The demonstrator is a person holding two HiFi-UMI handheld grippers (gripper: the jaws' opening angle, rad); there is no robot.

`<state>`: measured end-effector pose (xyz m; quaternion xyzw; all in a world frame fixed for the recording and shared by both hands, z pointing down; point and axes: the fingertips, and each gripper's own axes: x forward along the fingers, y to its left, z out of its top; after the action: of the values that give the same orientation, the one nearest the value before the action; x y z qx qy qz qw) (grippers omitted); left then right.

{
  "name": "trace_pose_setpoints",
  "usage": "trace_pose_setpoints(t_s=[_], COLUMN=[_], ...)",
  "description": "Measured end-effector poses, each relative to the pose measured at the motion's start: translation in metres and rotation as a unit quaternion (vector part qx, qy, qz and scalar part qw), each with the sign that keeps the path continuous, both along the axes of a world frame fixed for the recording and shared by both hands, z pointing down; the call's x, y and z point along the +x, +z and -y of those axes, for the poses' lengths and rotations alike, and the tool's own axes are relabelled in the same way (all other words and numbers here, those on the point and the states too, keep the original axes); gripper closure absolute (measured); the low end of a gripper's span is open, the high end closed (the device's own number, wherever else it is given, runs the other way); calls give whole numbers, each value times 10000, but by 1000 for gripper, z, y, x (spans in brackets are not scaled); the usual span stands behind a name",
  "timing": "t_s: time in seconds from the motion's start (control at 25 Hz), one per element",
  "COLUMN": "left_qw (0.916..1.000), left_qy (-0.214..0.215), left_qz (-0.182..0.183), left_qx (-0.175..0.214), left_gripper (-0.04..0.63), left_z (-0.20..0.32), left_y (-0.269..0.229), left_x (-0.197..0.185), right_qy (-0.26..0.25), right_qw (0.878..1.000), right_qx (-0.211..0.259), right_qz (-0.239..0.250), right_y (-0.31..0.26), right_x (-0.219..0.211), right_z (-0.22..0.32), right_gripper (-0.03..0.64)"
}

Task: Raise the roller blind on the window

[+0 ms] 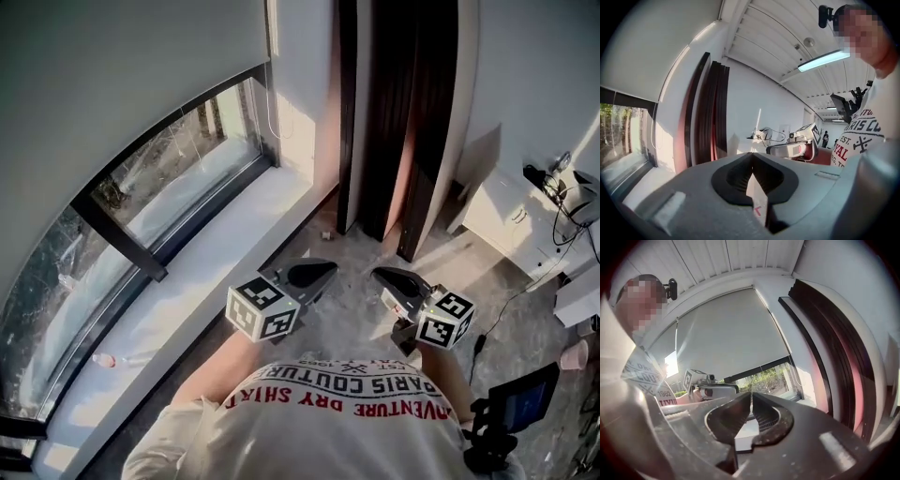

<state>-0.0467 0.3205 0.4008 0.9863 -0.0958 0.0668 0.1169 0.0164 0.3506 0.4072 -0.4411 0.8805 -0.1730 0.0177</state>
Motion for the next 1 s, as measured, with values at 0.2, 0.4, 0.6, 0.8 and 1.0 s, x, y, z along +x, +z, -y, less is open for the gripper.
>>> trace_pose_setpoints(t_s=[0.2, 0.4, 0.6, 0.8, 1.0], left_qw=[9984, 9968, 9953, 9950, 9933], left_qy=[-527, -761, -944, -992, -1148], left_qz=[-99, -196, -126, -52, 98], left_qx=[181, 133, 143, 119, 125], left_gripper=[594, 594, 594, 594, 594], left_z=[84, 122, 154, 195, 259], left_y=[-17, -19, -14, -7, -4], left_x=[-39, -60, -63, -45, -27], right_qy=[-176, -476, -769, -932, -1063], right_qw=[9994, 9986, 9969, 9955, 9939], right_qx=[255, 196, 145, 178, 158], right_qz=[-124, -77, 36, 75, 257], right_y=[-19, -10, -6, -3, -1], right_x=[-28, -47, -56, -45, -24], right_z=[76, 117, 159, 207, 279], right_gripper=[615, 615, 615, 615, 615])
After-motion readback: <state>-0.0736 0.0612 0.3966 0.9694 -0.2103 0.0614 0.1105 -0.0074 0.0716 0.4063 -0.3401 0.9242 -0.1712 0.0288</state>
